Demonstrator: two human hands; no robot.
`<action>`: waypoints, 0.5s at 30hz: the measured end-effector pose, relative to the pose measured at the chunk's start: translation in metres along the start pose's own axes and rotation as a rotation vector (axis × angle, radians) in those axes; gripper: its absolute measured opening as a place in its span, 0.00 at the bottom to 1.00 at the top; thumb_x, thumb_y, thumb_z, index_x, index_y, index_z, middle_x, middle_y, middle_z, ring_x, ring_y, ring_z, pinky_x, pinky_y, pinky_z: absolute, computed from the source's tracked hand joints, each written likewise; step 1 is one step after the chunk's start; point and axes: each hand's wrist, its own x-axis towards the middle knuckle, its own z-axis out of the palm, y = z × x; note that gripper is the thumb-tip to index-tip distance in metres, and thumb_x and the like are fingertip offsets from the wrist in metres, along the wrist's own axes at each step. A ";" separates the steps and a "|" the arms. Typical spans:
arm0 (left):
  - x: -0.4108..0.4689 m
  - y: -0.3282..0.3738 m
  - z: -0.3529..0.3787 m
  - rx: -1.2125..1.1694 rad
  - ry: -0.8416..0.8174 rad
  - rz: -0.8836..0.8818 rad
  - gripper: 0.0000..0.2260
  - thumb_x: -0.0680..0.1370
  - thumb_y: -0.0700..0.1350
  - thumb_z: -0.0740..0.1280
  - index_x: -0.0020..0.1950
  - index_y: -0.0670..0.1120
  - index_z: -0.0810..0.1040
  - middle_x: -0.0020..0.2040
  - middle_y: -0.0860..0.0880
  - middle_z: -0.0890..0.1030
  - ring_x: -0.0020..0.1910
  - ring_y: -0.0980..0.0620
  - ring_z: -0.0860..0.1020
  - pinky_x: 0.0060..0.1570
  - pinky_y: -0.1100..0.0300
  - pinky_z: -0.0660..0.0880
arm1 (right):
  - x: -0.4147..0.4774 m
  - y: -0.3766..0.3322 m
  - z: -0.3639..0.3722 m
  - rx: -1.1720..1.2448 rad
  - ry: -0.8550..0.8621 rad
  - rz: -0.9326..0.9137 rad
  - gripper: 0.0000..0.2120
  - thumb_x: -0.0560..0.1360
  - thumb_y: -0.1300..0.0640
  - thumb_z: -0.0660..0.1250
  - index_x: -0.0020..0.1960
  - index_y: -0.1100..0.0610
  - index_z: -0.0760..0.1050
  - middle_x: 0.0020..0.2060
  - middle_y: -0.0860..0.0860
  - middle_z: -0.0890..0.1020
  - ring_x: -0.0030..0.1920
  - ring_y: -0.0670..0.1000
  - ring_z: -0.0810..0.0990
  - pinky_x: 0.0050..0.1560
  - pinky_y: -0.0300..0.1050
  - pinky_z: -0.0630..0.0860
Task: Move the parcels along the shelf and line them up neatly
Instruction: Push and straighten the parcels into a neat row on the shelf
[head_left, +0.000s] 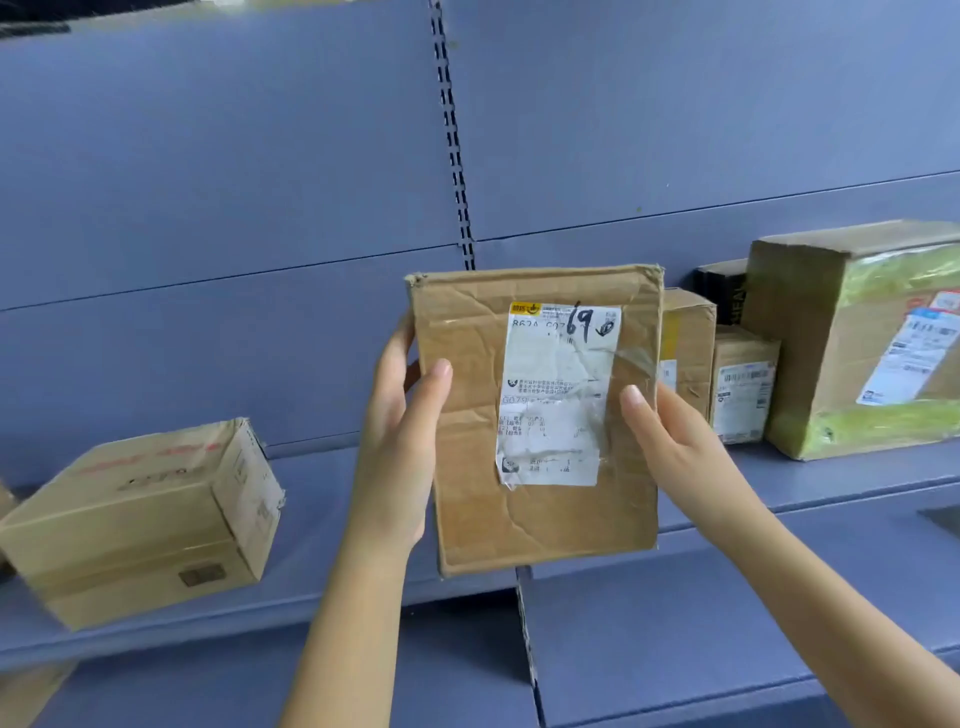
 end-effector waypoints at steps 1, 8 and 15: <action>-0.002 -0.003 0.013 -0.024 0.008 -0.025 0.24 0.76 0.51 0.62 0.72 0.50 0.66 0.68 0.52 0.74 0.68 0.54 0.70 0.70 0.46 0.63 | -0.004 0.003 -0.012 -0.033 0.013 -0.004 0.32 0.71 0.36 0.52 0.48 0.68 0.67 0.35 0.57 0.65 0.34 0.51 0.64 0.31 0.36 0.63; -0.003 -0.025 0.076 -0.114 0.092 -0.159 0.20 0.71 0.56 0.66 0.61 0.57 0.70 0.66 0.54 0.74 0.65 0.56 0.73 0.67 0.48 0.68 | -0.016 0.020 -0.073 -0.089 0.037 0.034 0.33 0.75 0.37 0.50 0.46 0.70 0.65 0.37 0.53 0.63 0.35 0.47 0.61 0.34 0.42 0.58; 0.019 -0.020 0.080 -0.070 -0.121 -0.410 0.23 0.69 0.62 0.70 0.62 0.68 0.68 0.65 0.57 0.74 0.59 0.54 0.77 0.50 0.46 0.79 | -0.009 0.033 -0.111 -0.109 0.045 0.084 0.20 0.80 0.41 0.54 0.36 0.53 0.65 0.27 0.45 0.64 0.29 0.47 0.63 0.33 0.43 0.61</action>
